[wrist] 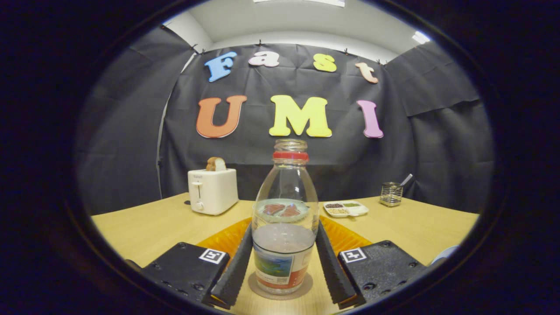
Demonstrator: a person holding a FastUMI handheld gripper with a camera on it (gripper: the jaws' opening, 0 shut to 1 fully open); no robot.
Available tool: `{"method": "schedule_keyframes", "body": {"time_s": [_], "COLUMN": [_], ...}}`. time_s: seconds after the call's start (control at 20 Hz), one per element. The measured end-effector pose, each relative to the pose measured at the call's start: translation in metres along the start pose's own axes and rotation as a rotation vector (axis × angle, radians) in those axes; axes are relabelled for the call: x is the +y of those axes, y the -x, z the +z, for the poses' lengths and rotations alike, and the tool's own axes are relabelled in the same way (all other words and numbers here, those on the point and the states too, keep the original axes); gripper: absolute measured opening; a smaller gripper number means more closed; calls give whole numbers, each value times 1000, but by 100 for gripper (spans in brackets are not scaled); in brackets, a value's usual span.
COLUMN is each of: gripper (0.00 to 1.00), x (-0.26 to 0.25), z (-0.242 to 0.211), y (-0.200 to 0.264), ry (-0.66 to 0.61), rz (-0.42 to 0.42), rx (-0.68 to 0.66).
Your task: Take the bottle from table, then pour the juice into the cup, finally place the bottle on the coaster
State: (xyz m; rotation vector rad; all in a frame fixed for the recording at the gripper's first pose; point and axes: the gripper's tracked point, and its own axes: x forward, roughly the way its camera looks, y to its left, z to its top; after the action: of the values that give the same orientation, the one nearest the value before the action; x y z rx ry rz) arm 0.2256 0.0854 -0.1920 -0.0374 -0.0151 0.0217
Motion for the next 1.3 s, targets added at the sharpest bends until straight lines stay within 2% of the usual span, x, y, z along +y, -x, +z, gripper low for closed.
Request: {"method": "schedule_keyframes", "body": {"time_s": [0.25, 0.6, 0.75, 1.15, 1.3], "gripper": [93, 100, 100, 100, 100], "x": [6, -7, -13, -48, -53], "z": [4, 44, 72, 135, 152], "y": [5, 35, 43, 112, 139], "ry": [-9, -16, -39, -78, -89], "rz": [30, 18, 21, -14, -7], "rx": [5, -44, -72, -115, -89]}}
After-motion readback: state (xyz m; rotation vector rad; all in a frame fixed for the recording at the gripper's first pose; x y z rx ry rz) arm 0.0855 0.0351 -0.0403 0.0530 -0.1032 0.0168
